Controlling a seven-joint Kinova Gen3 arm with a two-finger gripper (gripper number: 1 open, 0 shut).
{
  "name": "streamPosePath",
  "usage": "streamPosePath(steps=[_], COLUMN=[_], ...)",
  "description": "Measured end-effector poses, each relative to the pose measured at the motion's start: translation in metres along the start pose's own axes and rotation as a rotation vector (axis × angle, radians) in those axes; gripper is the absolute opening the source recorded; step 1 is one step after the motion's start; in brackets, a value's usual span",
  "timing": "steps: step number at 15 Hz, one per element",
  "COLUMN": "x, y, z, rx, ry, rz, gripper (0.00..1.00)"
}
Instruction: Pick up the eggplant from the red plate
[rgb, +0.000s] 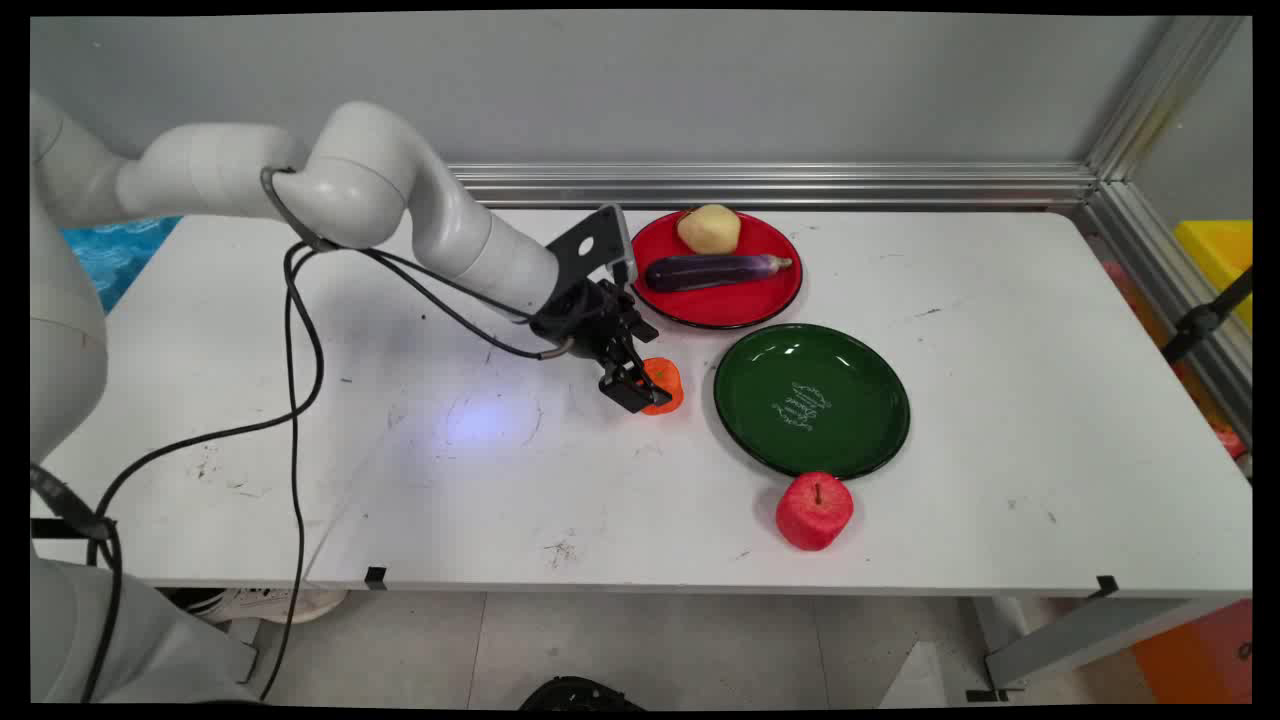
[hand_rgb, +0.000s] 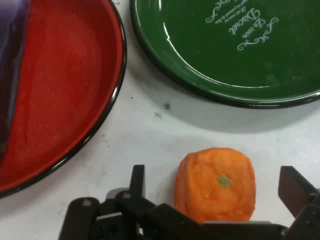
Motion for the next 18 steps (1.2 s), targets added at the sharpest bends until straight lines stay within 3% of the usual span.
streamPosePath(steps=[10,18], x=[0.018,0.029], y=[-0.011,-0.027], z=[-0.050,-0.068], rx=[-0.040,-0.049], ry=[-0.061,-0.102], rz=[-0.022,-0.026], gripper=[1.00,1.00])
